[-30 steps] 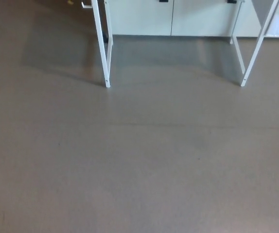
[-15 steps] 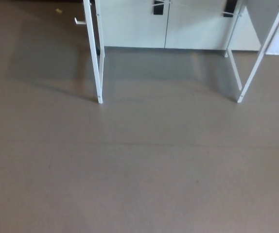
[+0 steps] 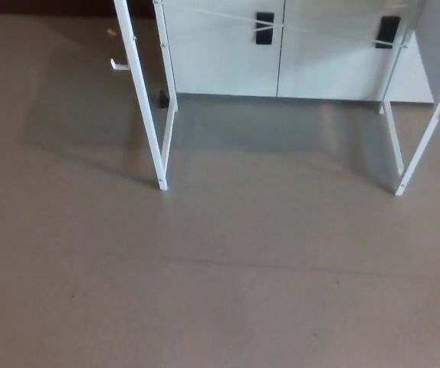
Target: The robot walks towards a desk on which a file tray is kept in the middle and a toilet paper roll is kept on its right. The robot uses its right hand to hook on finger in the gap of the roll and grabs it, lifts it and places it on the tray.
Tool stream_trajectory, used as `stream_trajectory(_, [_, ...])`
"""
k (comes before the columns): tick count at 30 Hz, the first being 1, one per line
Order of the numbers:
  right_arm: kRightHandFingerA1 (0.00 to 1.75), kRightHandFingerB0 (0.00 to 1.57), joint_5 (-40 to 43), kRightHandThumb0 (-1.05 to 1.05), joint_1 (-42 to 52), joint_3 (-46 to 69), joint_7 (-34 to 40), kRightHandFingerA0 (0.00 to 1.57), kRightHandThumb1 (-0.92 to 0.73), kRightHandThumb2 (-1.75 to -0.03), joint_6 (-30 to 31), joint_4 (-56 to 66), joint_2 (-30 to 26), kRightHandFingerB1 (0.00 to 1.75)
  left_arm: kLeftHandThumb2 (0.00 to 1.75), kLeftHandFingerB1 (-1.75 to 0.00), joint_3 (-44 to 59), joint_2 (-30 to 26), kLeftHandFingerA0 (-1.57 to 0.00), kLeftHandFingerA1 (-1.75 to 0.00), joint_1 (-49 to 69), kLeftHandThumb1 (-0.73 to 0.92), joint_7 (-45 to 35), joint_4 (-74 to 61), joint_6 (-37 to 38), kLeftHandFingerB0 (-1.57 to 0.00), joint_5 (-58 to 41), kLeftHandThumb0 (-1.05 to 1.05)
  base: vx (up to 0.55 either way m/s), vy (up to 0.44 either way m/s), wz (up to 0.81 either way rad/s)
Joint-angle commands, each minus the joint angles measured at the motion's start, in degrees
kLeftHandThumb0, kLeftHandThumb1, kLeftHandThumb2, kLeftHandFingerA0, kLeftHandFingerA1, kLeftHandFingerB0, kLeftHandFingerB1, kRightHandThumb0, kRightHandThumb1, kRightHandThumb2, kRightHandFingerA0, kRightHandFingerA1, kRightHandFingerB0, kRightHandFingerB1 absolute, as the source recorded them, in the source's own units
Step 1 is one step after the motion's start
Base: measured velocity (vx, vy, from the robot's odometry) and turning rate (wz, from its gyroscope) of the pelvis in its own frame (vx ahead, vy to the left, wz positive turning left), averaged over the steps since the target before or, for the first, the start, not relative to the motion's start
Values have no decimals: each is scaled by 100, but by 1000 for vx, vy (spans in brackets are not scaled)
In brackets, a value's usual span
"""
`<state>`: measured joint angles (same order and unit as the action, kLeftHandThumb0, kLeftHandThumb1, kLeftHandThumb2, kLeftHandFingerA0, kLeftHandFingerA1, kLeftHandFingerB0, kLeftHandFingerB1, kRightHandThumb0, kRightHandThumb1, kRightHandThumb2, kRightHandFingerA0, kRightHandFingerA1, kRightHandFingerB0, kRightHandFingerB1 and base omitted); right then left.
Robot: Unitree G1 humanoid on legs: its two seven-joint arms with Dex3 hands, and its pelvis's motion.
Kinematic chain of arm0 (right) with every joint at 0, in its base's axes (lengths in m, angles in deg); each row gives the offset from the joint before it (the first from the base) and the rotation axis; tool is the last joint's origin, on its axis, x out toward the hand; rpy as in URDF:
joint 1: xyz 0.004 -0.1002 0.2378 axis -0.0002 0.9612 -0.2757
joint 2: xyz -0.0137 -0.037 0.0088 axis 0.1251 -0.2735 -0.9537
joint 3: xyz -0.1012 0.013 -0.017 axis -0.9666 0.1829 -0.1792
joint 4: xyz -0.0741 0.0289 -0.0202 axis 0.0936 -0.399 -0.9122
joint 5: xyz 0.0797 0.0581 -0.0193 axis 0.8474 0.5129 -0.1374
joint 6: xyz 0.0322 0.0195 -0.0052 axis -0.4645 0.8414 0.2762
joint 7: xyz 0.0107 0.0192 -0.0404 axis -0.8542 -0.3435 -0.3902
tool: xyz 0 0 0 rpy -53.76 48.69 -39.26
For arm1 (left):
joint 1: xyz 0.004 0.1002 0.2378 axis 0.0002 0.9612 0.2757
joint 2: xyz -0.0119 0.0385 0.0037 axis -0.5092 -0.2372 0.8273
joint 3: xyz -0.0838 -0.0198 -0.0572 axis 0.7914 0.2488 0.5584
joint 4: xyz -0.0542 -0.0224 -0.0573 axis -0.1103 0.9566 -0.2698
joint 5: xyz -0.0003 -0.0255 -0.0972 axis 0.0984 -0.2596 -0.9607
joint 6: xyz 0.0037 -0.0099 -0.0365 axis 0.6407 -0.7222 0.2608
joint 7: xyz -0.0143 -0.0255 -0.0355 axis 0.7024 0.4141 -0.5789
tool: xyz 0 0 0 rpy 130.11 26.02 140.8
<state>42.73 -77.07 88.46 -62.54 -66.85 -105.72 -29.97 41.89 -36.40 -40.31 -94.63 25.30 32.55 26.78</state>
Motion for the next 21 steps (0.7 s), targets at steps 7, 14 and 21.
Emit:
stream_trajectory(7, [36, 4, 317, -97, 54, 160, -390, 5, -71, -112, 56, 181, 115, 7, 78, -46, -52, -127, -1, -56, -48, 92, 132, -212, -75, -6, 54, -89, 425, 47, -15])
stream_trajectory(14, [36, 4, 326, -97, -13, 161, -427, 5, -71, -112, 54, 152, 100, 7, 74, -47, -74, -123, 0, -57, 1, 92, 86, -325, -127, -3, 17, -87, 369, 11, -2])
stream_trajectory(21, [36, 4, 319, -97, -80, 184, -451, 5, -71, -112, 75, 151, 76, 7, 119, -51, 20, -67, 0, -54, -121, 72, 121, -229, -117, -12, -113, -85, 417, -183, 18])
